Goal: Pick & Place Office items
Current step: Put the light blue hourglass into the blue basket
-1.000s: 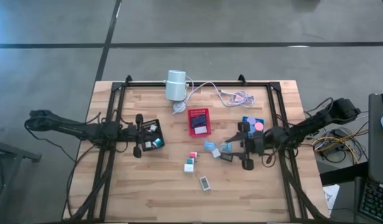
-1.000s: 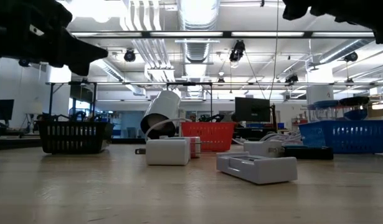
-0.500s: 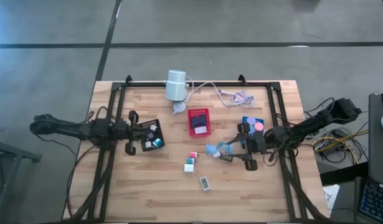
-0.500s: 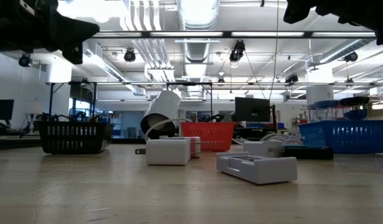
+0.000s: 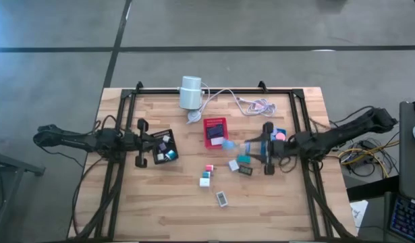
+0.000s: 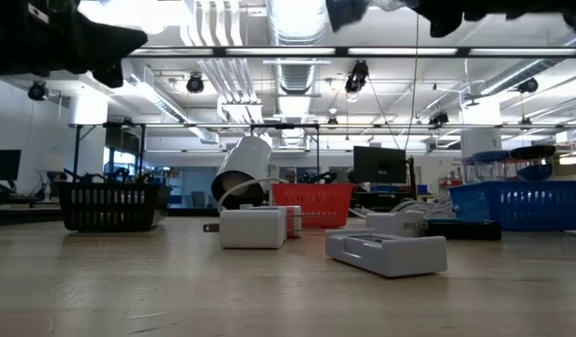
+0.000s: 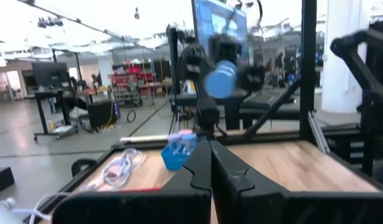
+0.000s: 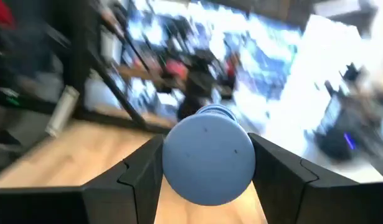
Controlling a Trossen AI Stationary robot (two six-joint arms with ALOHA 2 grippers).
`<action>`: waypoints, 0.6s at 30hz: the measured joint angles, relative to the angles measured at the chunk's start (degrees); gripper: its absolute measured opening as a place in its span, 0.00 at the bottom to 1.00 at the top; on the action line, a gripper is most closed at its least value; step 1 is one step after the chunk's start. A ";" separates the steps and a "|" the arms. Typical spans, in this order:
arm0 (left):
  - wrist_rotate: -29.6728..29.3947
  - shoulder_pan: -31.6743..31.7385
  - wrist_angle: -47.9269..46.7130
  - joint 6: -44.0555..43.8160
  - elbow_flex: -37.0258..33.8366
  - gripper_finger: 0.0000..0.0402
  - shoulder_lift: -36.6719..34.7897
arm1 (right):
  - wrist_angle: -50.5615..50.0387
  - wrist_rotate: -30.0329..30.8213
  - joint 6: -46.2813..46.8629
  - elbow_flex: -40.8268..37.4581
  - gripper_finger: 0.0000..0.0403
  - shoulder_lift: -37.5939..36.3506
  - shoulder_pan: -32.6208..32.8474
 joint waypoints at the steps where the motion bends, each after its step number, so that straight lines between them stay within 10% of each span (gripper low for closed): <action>1: -0.01 -0.01 -0.65 0.10 0.00 0.01 0.02 | -7.79 2.02 1.84 2.94 0.49 -1.58 -0.02; 10: 0.01 0.01 -2.09 0.12 -0.02 0.01 -0.02 | -64.94 7.11 26.36 30.84 0.49 -1.37 0.00; 18: 0.01 0.01 -2.09 -1.00 -0.02 0.01 -0.02 | -86.15 7.02 35.58 44.38 0.49 3.39 0.00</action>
